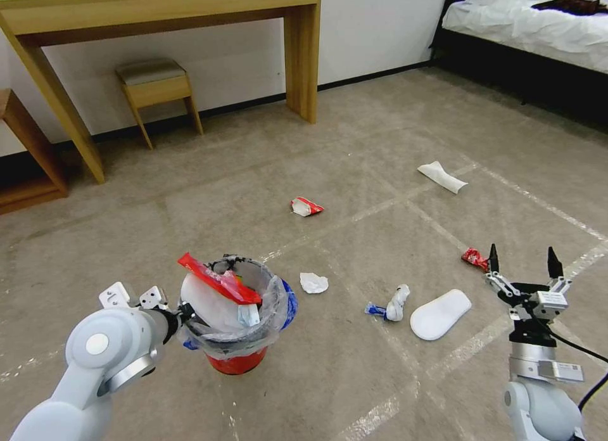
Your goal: Pick up the trash bin and place the garbage on the floor into it.
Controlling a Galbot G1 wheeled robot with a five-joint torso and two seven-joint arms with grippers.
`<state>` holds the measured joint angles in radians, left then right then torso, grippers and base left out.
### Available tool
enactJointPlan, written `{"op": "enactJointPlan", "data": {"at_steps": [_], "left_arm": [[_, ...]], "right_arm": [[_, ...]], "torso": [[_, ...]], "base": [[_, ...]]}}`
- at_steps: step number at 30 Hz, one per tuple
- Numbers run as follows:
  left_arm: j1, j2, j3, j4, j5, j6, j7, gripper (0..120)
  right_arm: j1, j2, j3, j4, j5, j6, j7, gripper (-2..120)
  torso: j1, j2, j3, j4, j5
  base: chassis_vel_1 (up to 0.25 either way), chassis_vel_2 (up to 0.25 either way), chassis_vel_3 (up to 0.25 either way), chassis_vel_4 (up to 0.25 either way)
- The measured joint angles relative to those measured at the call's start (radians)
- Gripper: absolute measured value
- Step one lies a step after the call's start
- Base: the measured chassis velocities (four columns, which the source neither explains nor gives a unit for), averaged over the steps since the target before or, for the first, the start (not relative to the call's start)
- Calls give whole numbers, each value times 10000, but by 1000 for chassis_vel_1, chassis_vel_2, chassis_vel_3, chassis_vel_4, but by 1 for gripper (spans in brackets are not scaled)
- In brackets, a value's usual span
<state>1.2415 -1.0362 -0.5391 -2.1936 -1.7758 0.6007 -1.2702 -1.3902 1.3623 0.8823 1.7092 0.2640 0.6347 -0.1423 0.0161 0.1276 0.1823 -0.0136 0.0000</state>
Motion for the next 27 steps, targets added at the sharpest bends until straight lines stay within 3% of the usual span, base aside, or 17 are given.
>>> {"op": "enactJointPlan", "data": {"at_steps": [27], "left_arm": [[-140,14,111,253,248,-2,181,4]], "right_arm": [[302,-31,-148,-372,-222,200,35,100]], "torso": [[0,0,0,0,0]], "base": [[-58,60,57,-61]]}}
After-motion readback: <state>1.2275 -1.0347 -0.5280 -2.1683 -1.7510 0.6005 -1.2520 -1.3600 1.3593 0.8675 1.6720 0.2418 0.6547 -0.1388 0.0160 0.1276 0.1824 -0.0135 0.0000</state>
